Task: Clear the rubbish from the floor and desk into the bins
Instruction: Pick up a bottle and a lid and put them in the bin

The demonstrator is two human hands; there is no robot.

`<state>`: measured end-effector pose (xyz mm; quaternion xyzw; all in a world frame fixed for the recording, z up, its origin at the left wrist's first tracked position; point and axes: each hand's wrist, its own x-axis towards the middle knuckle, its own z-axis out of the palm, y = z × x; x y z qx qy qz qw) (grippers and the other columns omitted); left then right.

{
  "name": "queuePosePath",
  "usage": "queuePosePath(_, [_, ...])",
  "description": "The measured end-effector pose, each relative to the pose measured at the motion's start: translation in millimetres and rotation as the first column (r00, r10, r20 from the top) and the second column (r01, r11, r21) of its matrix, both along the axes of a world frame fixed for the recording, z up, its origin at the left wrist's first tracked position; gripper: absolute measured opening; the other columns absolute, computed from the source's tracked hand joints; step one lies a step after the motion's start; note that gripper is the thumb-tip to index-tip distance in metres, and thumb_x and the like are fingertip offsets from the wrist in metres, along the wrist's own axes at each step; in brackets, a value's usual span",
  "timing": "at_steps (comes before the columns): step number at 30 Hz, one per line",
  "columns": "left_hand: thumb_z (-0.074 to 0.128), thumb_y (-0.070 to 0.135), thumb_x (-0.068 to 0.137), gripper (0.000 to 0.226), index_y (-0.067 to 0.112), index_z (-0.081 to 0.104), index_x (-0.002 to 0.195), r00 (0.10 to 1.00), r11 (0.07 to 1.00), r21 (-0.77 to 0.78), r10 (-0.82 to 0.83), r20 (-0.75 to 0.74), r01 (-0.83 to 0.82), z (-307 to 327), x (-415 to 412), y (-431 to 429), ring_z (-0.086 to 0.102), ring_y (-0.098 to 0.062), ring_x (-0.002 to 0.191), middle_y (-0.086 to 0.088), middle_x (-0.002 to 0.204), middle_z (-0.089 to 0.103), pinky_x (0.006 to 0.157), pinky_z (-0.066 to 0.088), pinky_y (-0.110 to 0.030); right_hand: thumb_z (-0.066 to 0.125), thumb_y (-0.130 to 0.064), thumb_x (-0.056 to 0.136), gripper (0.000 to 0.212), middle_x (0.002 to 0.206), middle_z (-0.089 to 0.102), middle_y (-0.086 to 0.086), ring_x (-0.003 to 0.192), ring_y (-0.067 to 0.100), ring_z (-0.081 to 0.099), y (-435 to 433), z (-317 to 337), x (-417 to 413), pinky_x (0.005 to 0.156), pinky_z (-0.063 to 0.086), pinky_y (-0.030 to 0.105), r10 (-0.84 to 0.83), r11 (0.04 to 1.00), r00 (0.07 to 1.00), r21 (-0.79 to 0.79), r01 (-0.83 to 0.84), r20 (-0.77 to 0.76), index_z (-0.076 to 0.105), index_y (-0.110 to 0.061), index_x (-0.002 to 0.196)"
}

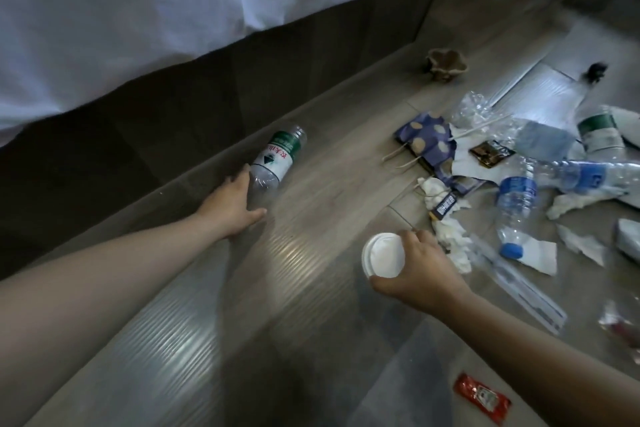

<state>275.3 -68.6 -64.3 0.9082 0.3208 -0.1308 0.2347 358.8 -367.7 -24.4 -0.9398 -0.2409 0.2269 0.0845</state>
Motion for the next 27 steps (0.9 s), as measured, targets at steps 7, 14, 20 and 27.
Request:
queuePosePath(7, [0.066, 0.037, 0.085, 0.085, 0.013, 0.015, 0.148, 0.994, 0.999, -0.037, 0.034, 0.104, -0.031, -17.3, 11.3, -17.7, 0.053, -0.037, 0.114, -0.022, 0.139, 0.04, 0.097, 0.045, -0.042, 0.074, -0.058, 0.065, 0.083, 0.126, 0.047, 0.007, 0.118, 0.026, 0.044, -28.2, -8.5, 27.4, 0.097, 0.037, 0.035, -0.099, 0.995, 0.99, 0.011, 0.099, 0.097, 0.045, -0.015, 0.128])
queuePosePath(14, [0.06, 0.031, 0.09, 0.08, 0.011, 0.011, 0.151, 0.963, 0.987, -0.081, -0.113, 0.245, 0.136, -15.0, 7.7, -62.7, 0.036, -0.029, 0.133, -0.019, 0.146, 0.031, 0.111, 0.03, -0.035, 0.074, -0.057, 0.067, 0.089, 0.133, 0.043, 0.005, 0.125, 0.023, 0.037, -46.3, -20.5, 27.7, 0.102, 0.032, 0.033, -0.136, 0.988, 0.984, 0.094, 0.125, 0.116, 0.039, -0.016, 0.138])
queuePosePath(20, [0.06, 0.034, 0.09, 0.081, 0.016, 0.01, 0.151, 0.949, 0.97, -0.121, -0.171, 0.265, 0.209, -9.7, 3.4, -88.2, 0.041, -0.025, 0.129, -0.015, 0.143, 0.034, 0.107, 0.035, -0.035, 0.075, -0.054, 0.069, 0.088, 0.134, 0.04, 0.007, 0.125, 0.024, 0.038, -70.4, -27.9, 34.9, 0.101, 0.035, 0.035, -0.214, 0.975, 0.974, 0.079, 0.208, 0.08, 0.038, -0.013, 0.138])
queuePosePath(27, [0.062, 0.032, 0.089, 0.081, 0.016, 0.013, 0.151, 0.939, 0.97, -0.103, -0.184, 0.29, 0.222, -8.4, -6.4, -91.0, 0.045, -0.022, 0.122, -0.014, 0.136, 0.04, 0.1, 0.037, -0.031, 0.073, -0.06, 0.067, 0.096, 0.159, 0.005, 0.006, 0.144, 0.028, 0.018, -85.0, -47.5, 2.8, 0.114, 0.029, 0.04, -0.087, 0.993, 0.996, 0.078, 0.087, -0.01, 0.031, -0.02, 0.144])
